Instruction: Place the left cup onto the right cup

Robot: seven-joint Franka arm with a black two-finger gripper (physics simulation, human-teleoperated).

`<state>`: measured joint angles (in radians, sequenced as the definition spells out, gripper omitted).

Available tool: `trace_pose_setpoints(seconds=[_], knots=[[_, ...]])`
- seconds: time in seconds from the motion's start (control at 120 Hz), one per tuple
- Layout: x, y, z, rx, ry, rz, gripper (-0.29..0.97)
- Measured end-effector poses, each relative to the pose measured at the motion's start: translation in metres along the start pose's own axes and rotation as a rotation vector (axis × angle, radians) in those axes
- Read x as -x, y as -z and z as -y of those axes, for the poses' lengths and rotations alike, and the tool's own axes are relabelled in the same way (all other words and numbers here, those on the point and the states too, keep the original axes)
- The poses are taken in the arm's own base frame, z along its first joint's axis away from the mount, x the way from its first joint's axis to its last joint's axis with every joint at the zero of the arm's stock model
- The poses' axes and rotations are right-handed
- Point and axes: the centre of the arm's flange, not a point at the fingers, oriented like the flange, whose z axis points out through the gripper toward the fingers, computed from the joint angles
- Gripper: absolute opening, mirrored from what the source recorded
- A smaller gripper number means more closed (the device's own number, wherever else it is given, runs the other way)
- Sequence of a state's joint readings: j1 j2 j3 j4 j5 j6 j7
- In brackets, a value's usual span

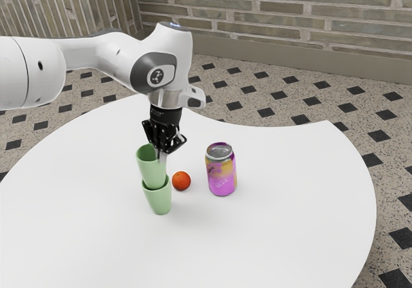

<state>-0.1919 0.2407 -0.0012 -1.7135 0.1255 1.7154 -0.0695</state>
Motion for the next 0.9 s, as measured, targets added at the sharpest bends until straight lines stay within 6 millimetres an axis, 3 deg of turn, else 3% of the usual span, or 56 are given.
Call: trace_pose_setpoints(seconds=[0.258,0.533,0.717,0.9], knots=[[0.007,0.010,-0.005,0.003,0.012,0.009,0.29],[0.030,0.053,0.007,0.020,0.045,-0.057,0.52],[0.049,0.083,0.022,0.047,0.056,-0.111,0.61],[0.056,0.093,0.045,0.073,0.055,-0.124,0.65]])
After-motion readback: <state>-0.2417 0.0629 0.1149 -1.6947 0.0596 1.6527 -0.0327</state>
